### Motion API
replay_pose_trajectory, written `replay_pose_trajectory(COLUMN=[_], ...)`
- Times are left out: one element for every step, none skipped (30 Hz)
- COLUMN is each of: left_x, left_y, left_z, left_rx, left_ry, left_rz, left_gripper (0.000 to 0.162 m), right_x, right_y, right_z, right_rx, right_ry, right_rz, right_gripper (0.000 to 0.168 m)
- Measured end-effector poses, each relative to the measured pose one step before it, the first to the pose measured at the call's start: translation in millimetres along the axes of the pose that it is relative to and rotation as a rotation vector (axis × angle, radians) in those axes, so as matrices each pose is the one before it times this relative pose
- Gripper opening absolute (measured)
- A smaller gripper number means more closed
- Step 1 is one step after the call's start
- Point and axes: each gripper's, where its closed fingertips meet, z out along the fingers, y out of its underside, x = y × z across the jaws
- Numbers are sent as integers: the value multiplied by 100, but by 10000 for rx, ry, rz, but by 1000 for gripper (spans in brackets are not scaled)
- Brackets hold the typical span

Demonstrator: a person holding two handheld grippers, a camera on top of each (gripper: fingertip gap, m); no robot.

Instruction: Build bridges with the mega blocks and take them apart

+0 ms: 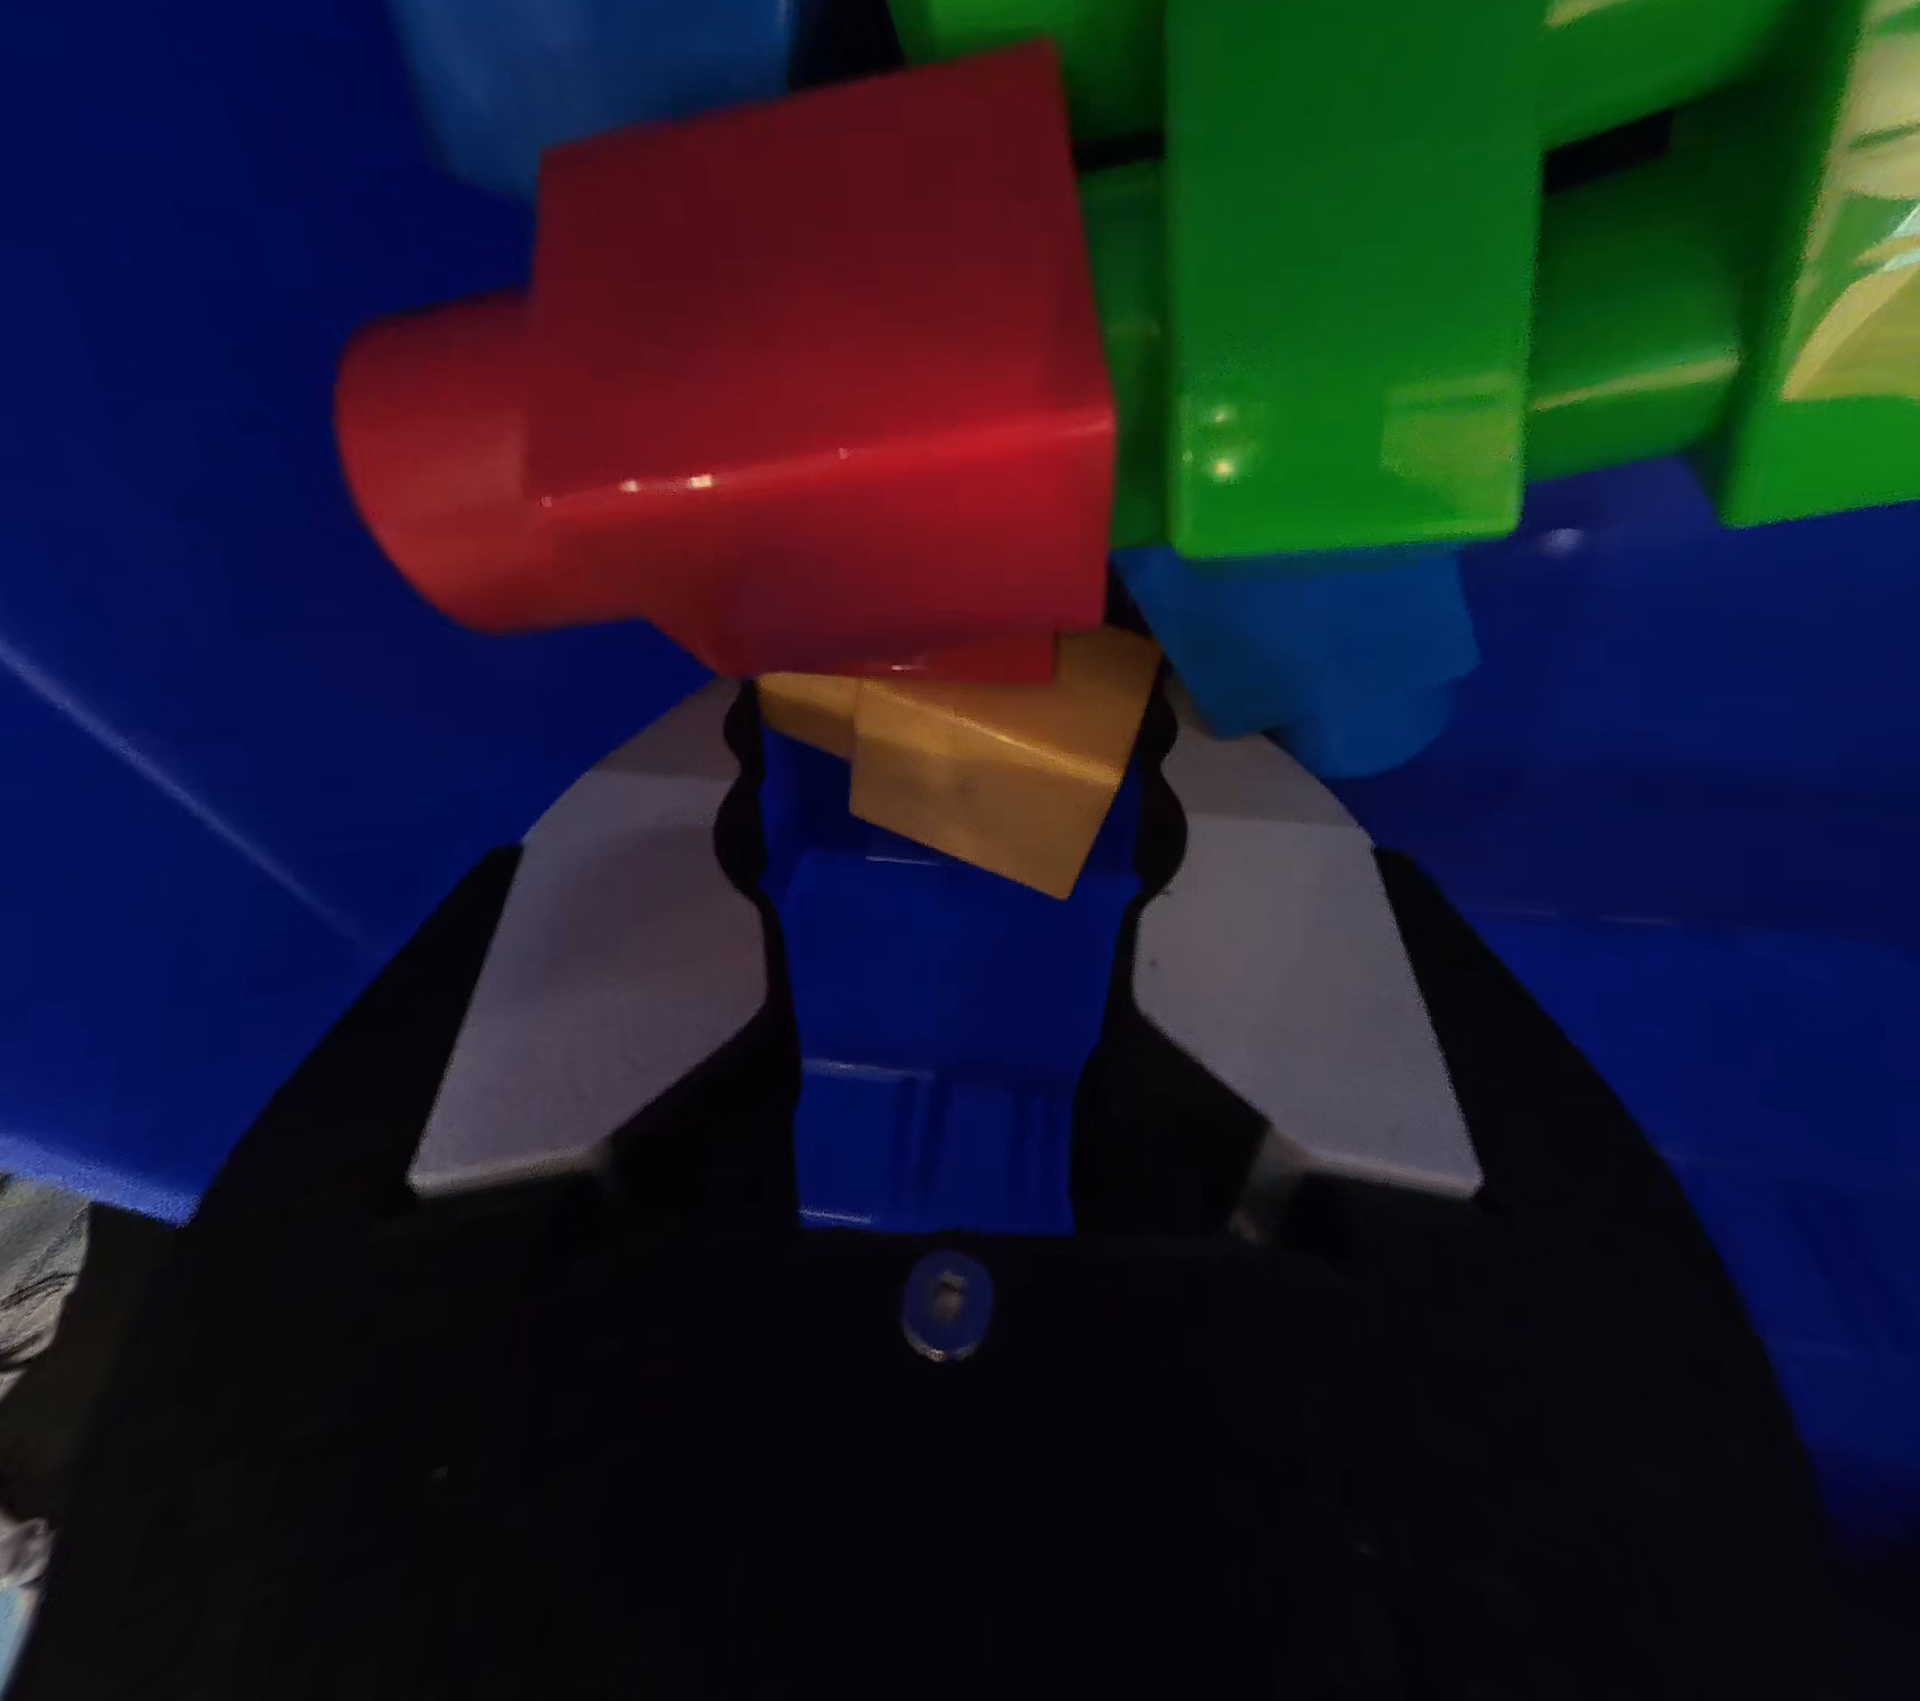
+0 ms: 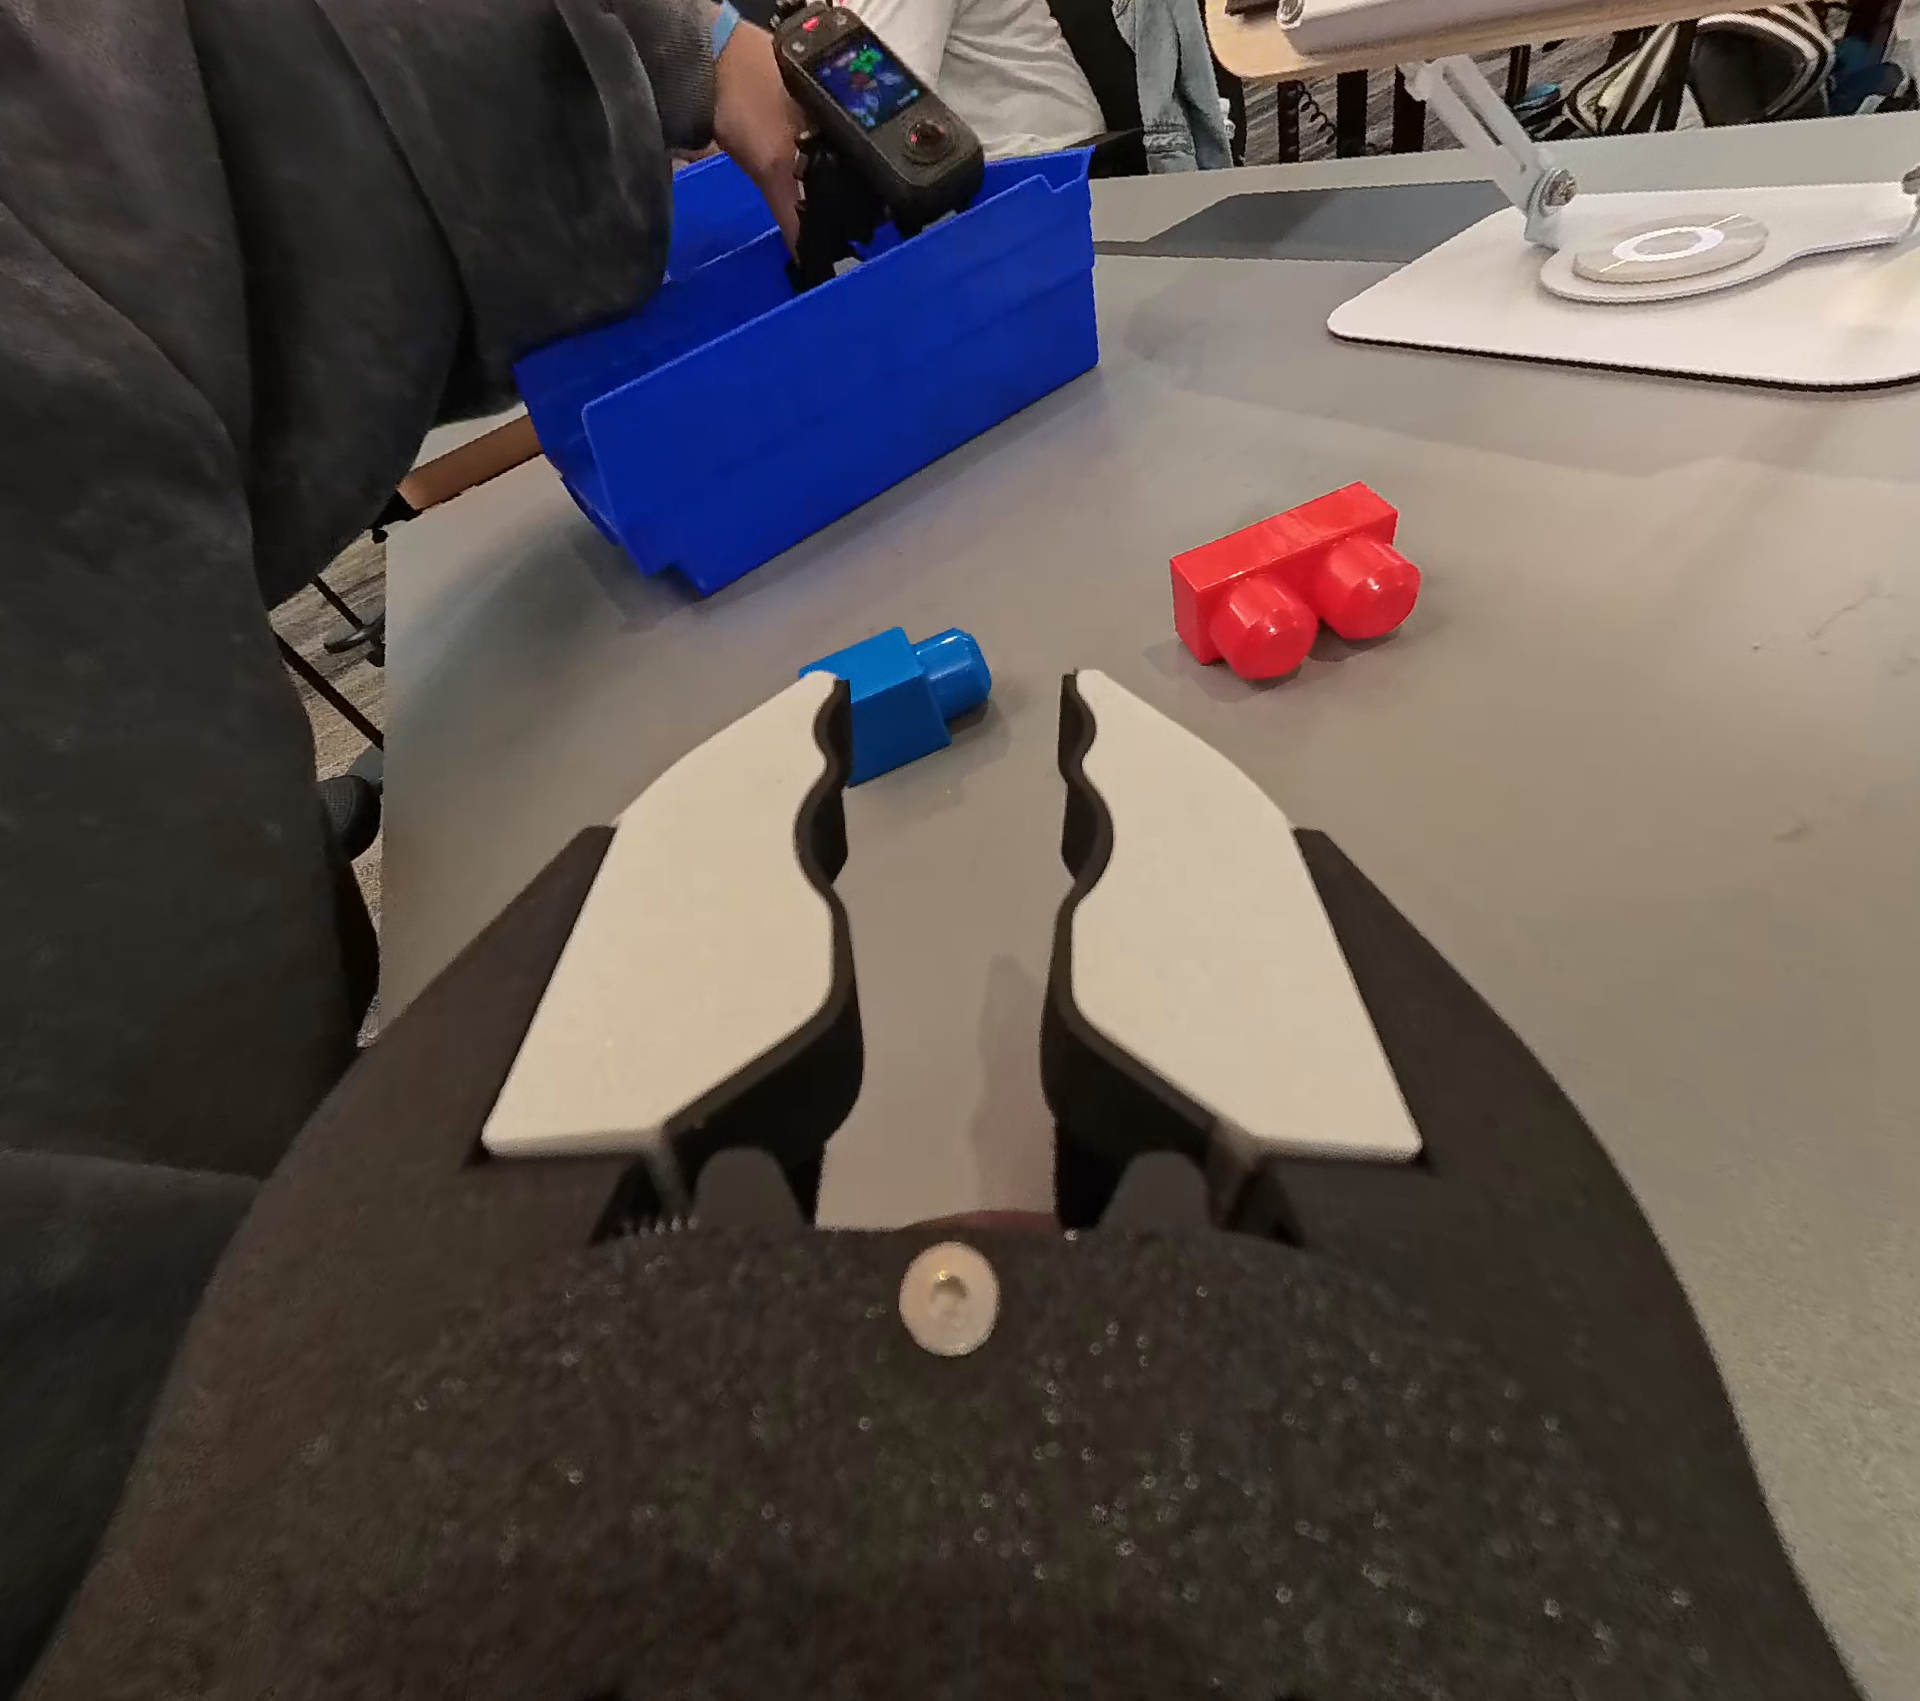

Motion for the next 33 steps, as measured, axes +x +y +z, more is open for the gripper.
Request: replay_pose_trajectory(left_x=[199, 275, 141, 51, 57, 69, 31, 63, 136, 257, 496, 766, 1089, 1240, 1258, 1301, 1238, 1174, 1308, 1401, 1217, 988, 799, 547, 416, 285, -1, -239, 75, 230, 50, -90, -73], left_y=[128, 311, 424, 451, 353, 138, -97, -411, -857, -1387, -1886, -2320, -2566, -2488, -2152, -1730, -1446, -1334, -1377, -1391, -1175, -907, -566, -332, -291, -300, -406, -526, -268, -57, -37, -153, -206], left_z=[-15, -32, -85, -286, -587, -959, -1381, -1786, -2125, -2322, -2259, -1971, -1428, -731, -22, 569, 941, 1134, 1203, 1227, 1213, 1139, 1033, 849, 665, 482, 176, -141, -106, -7, 47, -1, -16], left_rx=[-26, -109, -149, -102, 16, 159, 296, 435, 581, 713, 773, 776, 690, 458, 121, -208, -413, -451, -361, -237, -215, -178, -190, -154, -43, 15, 143, 261, 76, -84, -110, -72, -58], left_ry=[59, 25, -123, -221, -229, -213, -255, -254, -259, -253, -214, -162, -75, -59, -92, -66, -115, -146, 14, 167, 136, 77, 49, 2, 29, 41, -86, -173, 29, 62, -110, -147, -89], left_rz=[-66, -21, -3, 8, -58, -148, -189, -198, -192, -149, -61, 56, 167, 258, 324, 394, 482, 519, 433, 268, 167, 108, 23, -50, -172, -245, -215, -219, -143, 3, 119, 104, 75], left_gripper=[69, 69, 69, 69, 69, 69, 69, 69, 69, 69, 69, 69, 69, 69, 69, 69, 69, 69, 69, 69, 69, 69, 69, 69, 69, 69, 69, 69, 69, 69, 69, 69, 69], right_x=[21, 33, 22, 19, -1, 7, 6, 0, -54, -124, -124, -114, -86, -52, -42, -36, -48, -19, -5, -21, -19, -6, 50, 151, 152, 32, 0, -21, -77, -103, -94, -48, -8], right_y=[-18, -25, -5, -2, -8, -15, -11, 10, 26, 49, 58, 47, 17, 19, 32, 38, 20, -7, -34, -52, -64, -55, -31, 33, 33, 21, -10, -56, -71, -12, 26, 23, 3], right_z=[-18, -18, -8, -1, -12, -20, -7, -4, 5, 14, 21, 20, 15, 17, 26, 33, 17, -5, -31, -49, -62, -51, 7, 52, 55, 22, -24, -54, -86, -54, -39, -12, -12], right_rx=[21, 13, 7, 5, 11, 11, 10, 2, -15, -23, -25, -24, -17, -15, -23, -33, -16, 4, 26, 49, 53, 48, 5, -58, -47, -19, 15, 52, 67, 29, -7, -8, 3], right_ry=[-7, -9, -11, -12, -10, -2, 6, 11, -29, -75, -65, -47, -20, 9, 8, -11, -14, -5, -1, -1, 1, 2, 1, 29, 18, -48, -38, -19, -30, -48, -60, -39, -24], right_rz=[33, 37, 33, 27, 17, 6, 3, 16, 27, 26, 17, -10, -41, -57, -50, -31, -19, -15, -9, -15, -19, -11, -6, 16, 73, 87, 47, 5, -22, -8, 17, 33, 33], right_gripper=[38, 38, 38, 38, 38, 38, 38, 38, 38, 38, 38, 38, 38, 38, 38, 38, 38, 38, 38, 38, 38, 38, 38, 38, 38, 38, 38, 38, 38, 38, 39, 39, 39])
